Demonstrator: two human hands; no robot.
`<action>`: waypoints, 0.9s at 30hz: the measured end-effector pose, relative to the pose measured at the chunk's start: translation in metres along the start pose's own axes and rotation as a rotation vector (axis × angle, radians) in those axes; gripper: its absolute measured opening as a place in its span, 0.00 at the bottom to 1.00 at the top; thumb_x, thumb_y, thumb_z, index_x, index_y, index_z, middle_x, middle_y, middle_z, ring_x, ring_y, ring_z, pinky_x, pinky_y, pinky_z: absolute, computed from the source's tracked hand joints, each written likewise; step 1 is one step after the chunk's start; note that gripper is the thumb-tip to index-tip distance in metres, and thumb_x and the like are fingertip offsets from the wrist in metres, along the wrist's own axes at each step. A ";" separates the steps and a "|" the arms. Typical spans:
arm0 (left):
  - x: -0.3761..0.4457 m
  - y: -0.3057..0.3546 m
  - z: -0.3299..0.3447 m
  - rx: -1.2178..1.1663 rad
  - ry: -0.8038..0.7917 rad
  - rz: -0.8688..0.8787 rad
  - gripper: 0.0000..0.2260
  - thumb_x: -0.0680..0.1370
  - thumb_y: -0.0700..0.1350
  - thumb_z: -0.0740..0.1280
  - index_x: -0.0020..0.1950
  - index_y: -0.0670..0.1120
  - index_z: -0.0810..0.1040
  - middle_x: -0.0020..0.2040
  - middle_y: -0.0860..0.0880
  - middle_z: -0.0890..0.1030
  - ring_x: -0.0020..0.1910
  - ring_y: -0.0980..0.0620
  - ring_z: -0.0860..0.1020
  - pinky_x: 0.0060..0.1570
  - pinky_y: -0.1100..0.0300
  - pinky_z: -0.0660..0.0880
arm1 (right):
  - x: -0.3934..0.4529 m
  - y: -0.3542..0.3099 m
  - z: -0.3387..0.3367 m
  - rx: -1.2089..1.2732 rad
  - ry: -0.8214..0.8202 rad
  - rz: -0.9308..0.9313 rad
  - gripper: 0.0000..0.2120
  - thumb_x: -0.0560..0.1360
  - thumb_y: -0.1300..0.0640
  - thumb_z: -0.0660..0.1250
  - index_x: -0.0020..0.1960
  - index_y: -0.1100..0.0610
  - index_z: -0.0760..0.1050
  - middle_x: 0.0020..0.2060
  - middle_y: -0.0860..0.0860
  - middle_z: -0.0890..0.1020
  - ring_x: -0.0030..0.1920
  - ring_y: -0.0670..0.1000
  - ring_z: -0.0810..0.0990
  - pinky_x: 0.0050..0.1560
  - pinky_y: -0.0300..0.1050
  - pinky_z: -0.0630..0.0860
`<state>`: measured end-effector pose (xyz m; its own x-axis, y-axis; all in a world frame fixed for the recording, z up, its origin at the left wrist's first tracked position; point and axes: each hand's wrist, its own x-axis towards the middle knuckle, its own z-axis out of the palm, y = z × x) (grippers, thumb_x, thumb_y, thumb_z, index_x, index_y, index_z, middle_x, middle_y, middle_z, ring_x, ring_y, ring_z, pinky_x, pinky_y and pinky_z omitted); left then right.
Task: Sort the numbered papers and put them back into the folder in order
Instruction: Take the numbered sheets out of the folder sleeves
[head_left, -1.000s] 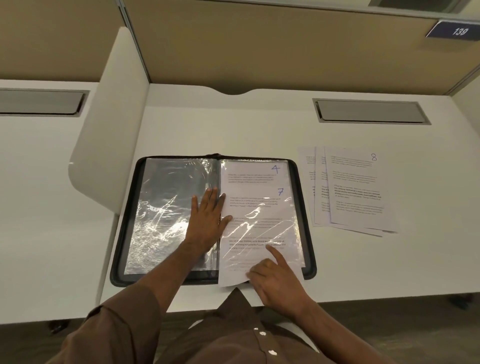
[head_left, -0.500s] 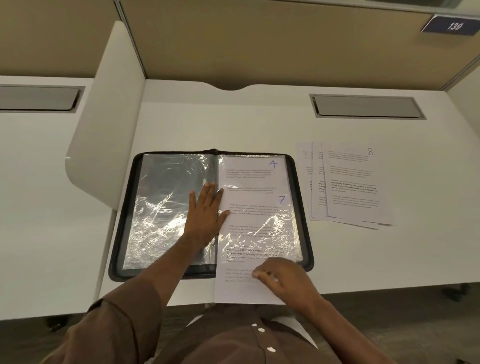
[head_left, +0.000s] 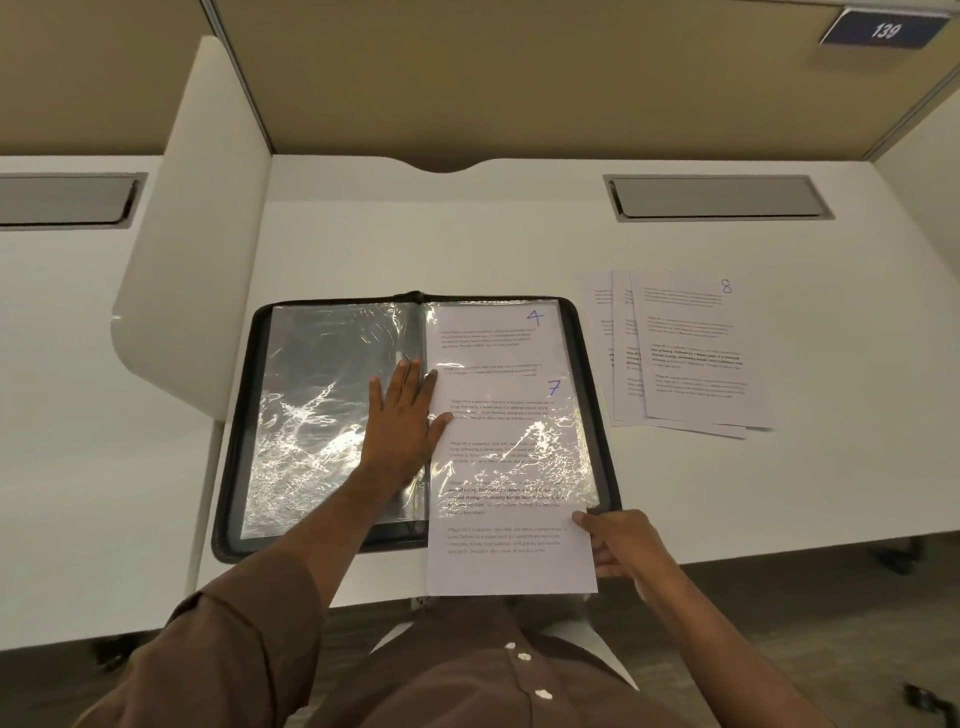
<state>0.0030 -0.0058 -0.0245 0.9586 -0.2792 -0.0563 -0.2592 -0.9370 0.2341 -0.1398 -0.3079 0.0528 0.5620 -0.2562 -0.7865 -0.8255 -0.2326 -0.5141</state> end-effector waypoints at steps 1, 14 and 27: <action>0.000 0.000 0.000 0.000 -0.004 0.001 0.32 0.84 0.64 0.45 0.83 0.47 0.50 0.83 0.45 0.48 0.81 0.47 0.41 0.78 0.38 0.41 | 0.000 0.000 0.002 0.060 -0.031 0.025 0.13 0.77 0.50 0.73 0.54 0.59 0.79 0.45 0.54 0.87 0.42 0.55 0.87 0.38 0.44 0.82; 0.004 0.005 -0.008 0.056 -0.115 -0.033 0.35 0.81 0.66 0.38 0.83 0.48 0.43 0.83 0.44 0.43 0.81 0.45 0.39 0.78 0.37 0.42 | -0.001 0.000 0.004 0.355 -0.305 0.061 0.15 0.73 0.58 0.76 0.59 0.59 0.81 0.50 0.57 0.87 0.53 0.60 0.85 0.54 0.56 0.83; 0.009 0.010 -0.017 0.017 -0.223 -0.090 0.35 0.81 0.66 0.43 0.83 0.48 0.40 0.83 0.46 0.40 0.81 0.47 0.36 0.77 0.39 0.38 | -0.016 -0.002 -0.006 0.316 -0.557 -0.010 0.20 0.74 0.60 0.76 0.65 0.55 0.79 0.56 0.53 0.86 0.58 0.57 0.84 0.61 0.62 0.79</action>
<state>0.0108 -0.0138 -0.0057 0.9284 -0.2326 -0.2898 -0.1780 -0.9630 0.2025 -0.1469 -0.3087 0.0678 0.5292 0.2907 -0.7971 -0.8433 0.0767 -0.5320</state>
